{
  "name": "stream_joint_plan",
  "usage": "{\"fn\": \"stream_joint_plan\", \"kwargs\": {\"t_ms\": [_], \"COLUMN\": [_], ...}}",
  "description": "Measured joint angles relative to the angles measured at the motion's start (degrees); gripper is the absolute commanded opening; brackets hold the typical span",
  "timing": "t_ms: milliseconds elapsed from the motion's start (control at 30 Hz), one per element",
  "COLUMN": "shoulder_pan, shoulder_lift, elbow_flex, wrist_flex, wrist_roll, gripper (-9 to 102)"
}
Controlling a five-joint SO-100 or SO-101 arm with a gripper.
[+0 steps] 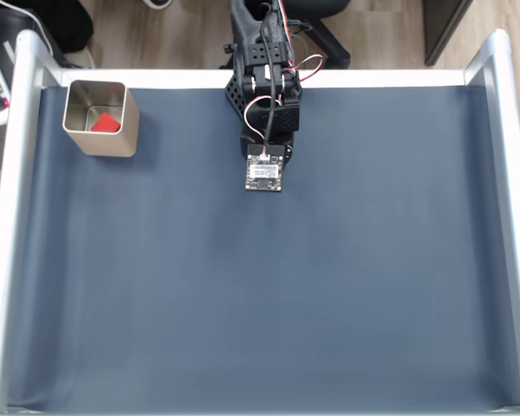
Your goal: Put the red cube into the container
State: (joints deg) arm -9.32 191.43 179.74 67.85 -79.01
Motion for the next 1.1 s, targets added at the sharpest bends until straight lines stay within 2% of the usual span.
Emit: {"fn": "stream_joint_plan", "kwargs": {"t_ms": [333, 1100], "shoulder_pan": [0.0, 0.0], "shoulder_lift": [0.9, 1.0], "elbow_flex": [0.0, 0.0], "wrist_flex": [4.7, 5.0], "wrist_roll": [-0.3, -0.3], "gripper": [1, 1]}}
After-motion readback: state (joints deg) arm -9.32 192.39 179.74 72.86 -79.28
